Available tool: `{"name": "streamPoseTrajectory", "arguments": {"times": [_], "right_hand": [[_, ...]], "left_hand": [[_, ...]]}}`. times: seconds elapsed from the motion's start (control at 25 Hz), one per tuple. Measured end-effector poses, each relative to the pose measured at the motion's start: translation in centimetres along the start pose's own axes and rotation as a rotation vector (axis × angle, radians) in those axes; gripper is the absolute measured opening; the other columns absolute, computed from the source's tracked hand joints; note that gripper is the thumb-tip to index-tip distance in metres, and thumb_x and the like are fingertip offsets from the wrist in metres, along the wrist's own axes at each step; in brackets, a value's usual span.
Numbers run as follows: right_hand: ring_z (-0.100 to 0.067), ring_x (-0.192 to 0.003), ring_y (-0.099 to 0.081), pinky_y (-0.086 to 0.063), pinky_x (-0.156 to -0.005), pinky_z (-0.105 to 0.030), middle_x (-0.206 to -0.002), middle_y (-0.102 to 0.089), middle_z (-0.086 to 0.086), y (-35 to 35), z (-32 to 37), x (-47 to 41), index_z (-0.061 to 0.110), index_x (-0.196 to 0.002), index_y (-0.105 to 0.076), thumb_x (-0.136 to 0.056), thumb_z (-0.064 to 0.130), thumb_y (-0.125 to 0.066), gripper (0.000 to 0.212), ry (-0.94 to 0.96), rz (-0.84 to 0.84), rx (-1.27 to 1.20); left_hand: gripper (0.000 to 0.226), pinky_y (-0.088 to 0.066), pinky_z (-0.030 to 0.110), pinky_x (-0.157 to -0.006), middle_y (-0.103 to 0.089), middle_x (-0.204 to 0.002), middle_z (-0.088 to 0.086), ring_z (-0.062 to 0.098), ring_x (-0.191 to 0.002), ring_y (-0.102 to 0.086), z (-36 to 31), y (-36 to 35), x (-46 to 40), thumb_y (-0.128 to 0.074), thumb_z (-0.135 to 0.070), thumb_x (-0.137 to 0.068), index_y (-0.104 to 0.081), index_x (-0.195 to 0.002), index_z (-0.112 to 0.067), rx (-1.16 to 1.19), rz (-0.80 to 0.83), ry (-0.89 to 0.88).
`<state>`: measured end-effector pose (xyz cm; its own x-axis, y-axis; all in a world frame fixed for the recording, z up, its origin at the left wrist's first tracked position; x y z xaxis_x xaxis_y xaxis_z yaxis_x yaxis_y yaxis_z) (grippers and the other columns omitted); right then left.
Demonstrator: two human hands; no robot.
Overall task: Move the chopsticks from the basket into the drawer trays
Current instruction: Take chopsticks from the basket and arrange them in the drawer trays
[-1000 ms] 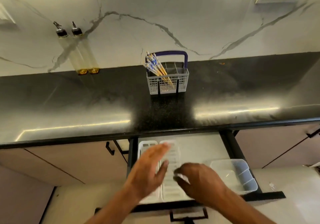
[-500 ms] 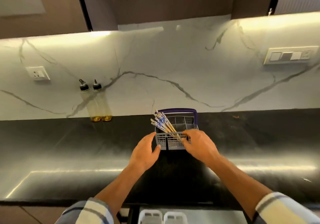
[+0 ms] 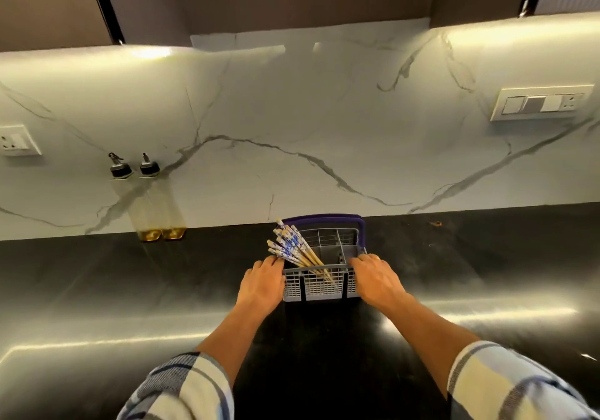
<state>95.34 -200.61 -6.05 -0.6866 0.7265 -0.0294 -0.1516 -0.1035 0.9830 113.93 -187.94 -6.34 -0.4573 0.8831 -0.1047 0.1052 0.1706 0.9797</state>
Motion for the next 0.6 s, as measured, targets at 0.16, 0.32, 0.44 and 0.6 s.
{"name": "streamPoseTrajectory", "arguments": {"times": [0.16,0.32,0.44,0.6], "right_hand": [[-0.027,-0.112,-0.059,-0.051,-0.096,-0.040,-0.121,-0.063,-0.007,-0.9,-0.5,-1.4,0.017,-0.122,-0.061,-0.093,0.017,-0.057,0.030,0.015,0.006,-0.034],[-0.025,-0.107,-0.059,-0.053,-0.092,-0.037,-0.116,-0.063,-0.007,-1.2,-0.6,-2.0,0.015,-0.118,-0.065,-0.093,0.011,-0.056,0.027,0.009,-0.020,-0.061],[-0.025,-0.102,-0.060,-0.054,-0.089,-0.037,-0.112,-0.064,-0.007,-1.2,-0.6,-1.9,0.015,-0.113,-0.066,-0.091,0.006,-0.055,0.026,0.010,-0.022,-0.075],[-0.026,-0.098,-0.061,-0.052,-0.083,-0.035,-0.106,-0.064,-0.007,-1.2,-0.2,0.2,0.013,-0.108,-0.068,-0.087,0.000,-0.054,0.028,0.027,-0.021,-0.075]], "left_hand": [[0.032,-0.046,0.042,-0.099,-0.055,-0.134,-0.001,0.024,-0.116,-0.054,0.6,-1.7,-1.7,-0.044,-0.028,-0.100,-0.057,-0.129,-0.024,0.027,-0.014,-0.022],[0.027,-0.048,0.036,-0.085,-0.068,-0.114,-0.006,0.020,-0.101,-0.058,1.0,-2.8,-2.4,-0.043,-0.027,-0.099,-0.068,-0.109,-0.027,0.060,-0.040,-0.063],[0.025,-0.053,0.039,-0.079,-0.069,-0.109,-0.006,0.020,-0.097,-0.061,1.4,-3.2,-2.2,-0.046,-0.024,-0.098,-0.069,-0.105,-0.025,0.133,-0.025,-0.062],[0.023,-0.053,0.039,-0.078,-0.070,-0.106,-0.006,0.021,-0.097,-0.061,1.5,-2.8,-0.3,-0.047,-0.023,-0.097,-0.070,-0.102,-0.024,0.145,-0.020,-0.101]]}}
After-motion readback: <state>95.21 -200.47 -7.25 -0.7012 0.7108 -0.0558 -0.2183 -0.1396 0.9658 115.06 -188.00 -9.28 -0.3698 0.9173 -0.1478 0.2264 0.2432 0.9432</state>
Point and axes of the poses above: each hand's wrist, its own x-axis away from the middle knuckle, its own y-axis out of the back of the hand, z = x × y, the point moved 6 cm from there along -x, towards the middle knuckle
